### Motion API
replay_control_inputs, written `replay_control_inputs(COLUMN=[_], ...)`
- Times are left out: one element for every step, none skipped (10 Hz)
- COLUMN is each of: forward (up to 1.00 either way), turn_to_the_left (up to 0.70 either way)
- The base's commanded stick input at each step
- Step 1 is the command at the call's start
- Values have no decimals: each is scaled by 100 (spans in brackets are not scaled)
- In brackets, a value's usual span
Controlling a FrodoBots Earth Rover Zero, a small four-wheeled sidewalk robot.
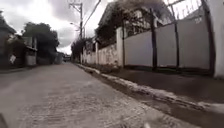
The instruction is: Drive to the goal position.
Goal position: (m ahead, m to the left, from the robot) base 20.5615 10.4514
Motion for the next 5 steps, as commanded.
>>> replay_control_inputs(forward=[70,70,70,70,70], turn_to_the_left=[35,35,35,35,35])
